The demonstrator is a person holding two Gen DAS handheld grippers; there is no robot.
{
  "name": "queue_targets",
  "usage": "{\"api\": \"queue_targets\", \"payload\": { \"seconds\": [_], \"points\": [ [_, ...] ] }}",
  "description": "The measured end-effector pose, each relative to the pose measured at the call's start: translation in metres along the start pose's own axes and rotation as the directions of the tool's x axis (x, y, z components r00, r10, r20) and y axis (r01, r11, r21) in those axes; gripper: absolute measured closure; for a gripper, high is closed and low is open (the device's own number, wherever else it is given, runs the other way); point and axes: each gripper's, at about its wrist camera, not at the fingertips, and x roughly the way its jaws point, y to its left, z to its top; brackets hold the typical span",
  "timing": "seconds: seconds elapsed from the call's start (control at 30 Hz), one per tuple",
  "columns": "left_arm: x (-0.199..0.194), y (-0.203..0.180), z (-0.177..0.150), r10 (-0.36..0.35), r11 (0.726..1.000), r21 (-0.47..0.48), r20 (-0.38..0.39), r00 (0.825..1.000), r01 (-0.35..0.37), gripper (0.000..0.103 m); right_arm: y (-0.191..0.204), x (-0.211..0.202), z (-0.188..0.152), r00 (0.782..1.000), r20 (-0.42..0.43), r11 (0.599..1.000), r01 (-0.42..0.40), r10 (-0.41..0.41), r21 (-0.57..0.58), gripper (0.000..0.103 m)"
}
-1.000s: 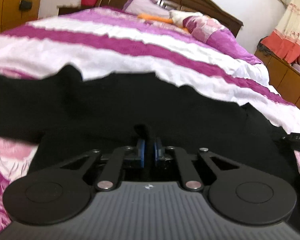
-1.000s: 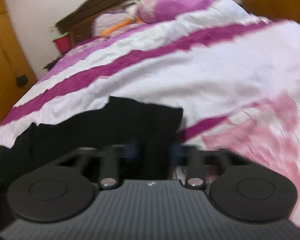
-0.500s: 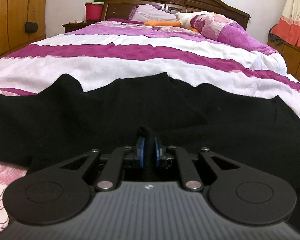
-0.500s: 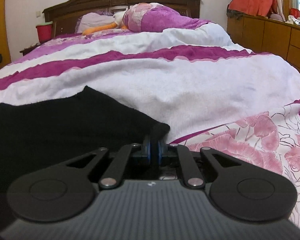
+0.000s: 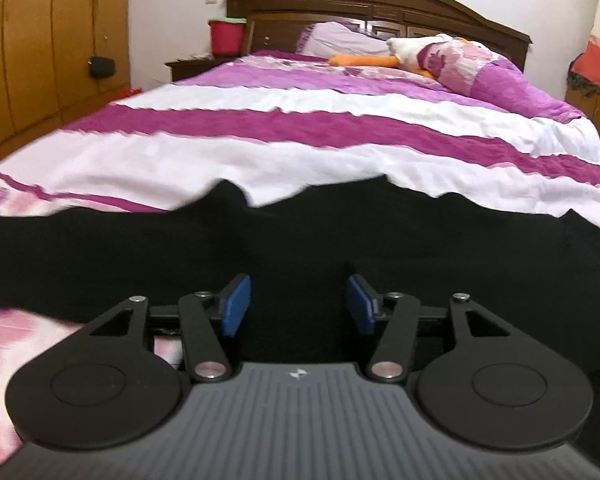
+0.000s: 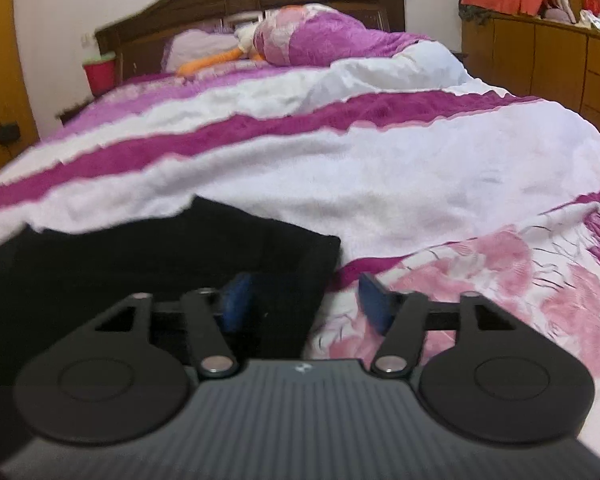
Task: Fold small clothes
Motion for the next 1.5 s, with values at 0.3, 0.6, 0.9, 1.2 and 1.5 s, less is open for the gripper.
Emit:
{"api": "queue_targets", "payload": {
  "seconds": [0.3,0.6,0.9,1.2,1.5],
  "points": [
    [-0.059,0.103,-0.002,0.138,0.988,-0.069,-0.011,0.990,-0.138,0.031,0.012,-0.107,-0.024,0.996,0.000,0.990,-0.086,0.086,-0.115,0.041],
    [-0.062,0.212,-0.019,0.192,0.919,-0.328,-0.111,0.975,-0.218,0.030,0.031,-0.178,-0.082,0.985,-0.043,0.982,-0.171,0.168,-0.086,0.041],
    [-0.031,0.260,-0.028,0.162,0.848,-0.501,-0.067,0.985,-0.173,0.030,0.066,-0.175,-0.130,0.991,-0.096,0.988,-0.104,0.094,-0.117,0.041],
    [0.006,0.267,-0.008,0.198,0.851,-0.486,-0.051,0.979,-0.197,0.037,0.060,-0.165,-0.147,0.990,-0.097,0.992,-0.110,0.103,-0.064,0.038],
    [-0.013,0.270,0.010,0.128,0.877,-0.468,0.006,0.992,-0.110,0.095,0.059,-0.162,-0.151,0.990,-0.081,0.993,-0.116,0.113,-0.037,0.033]
  ]
}}
